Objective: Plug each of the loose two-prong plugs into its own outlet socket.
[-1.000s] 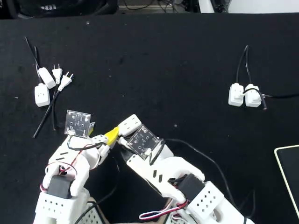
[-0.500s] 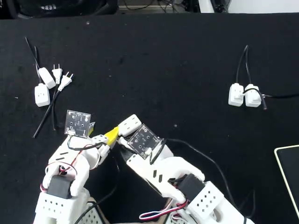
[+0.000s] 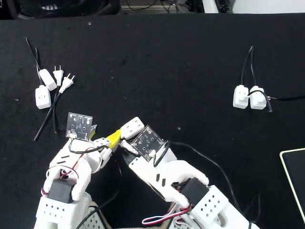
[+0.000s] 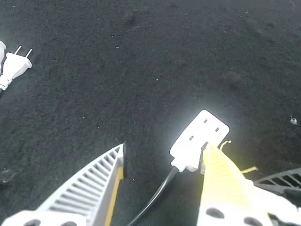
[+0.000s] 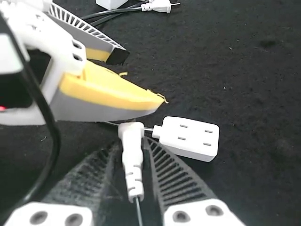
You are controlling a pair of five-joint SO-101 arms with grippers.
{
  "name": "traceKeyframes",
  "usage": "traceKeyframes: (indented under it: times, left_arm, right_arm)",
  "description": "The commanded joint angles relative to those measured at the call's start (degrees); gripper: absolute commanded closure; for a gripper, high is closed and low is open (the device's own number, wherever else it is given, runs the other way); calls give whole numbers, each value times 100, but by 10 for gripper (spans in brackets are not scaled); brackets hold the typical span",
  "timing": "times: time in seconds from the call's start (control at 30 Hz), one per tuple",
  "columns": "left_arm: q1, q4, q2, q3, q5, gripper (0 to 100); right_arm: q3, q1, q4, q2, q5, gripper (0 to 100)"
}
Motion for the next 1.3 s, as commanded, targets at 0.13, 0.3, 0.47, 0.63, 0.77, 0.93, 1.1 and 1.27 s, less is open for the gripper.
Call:
traceKeyframes:
  times: [0.13, 0.3, 0.47, 0.63, 0.77, 0.93, 1.1, 1.27]
  left_arm:
    - [57, 18, 53, -22, -44, 734]
    - [57, 18, 53, -13, -44, 734]
    - [57, 18, 53, -13, -44, 734]
    - [22, 26, 53, -268, -53, 734]
    - [-576, 70, 53, -760, -44, 734]
    - [-1235, 70, 53, -769, -44, 734]
    - [-1270, 343, 53, -752, -44, 734]
    - [-1147, 396, 53, -567, -53, 734]
  right_arm:
    - [-242, 246, -510, -198, -79, 988]
    - [-251, 246, -475, -189, -79, 988]
    - [-259, 246, -475, -198, -79, 988]
    - [-251, 246, -378, -145, -35, 988]
    - [-163, 290, -9, -145, 246, 988]
    - [-4, 853, 70, -145, 545, 988]
    - [-374, 1503, 563, -145, 826, 988]
    - [-1525, 1626, 1688, -31, 1116, 988]
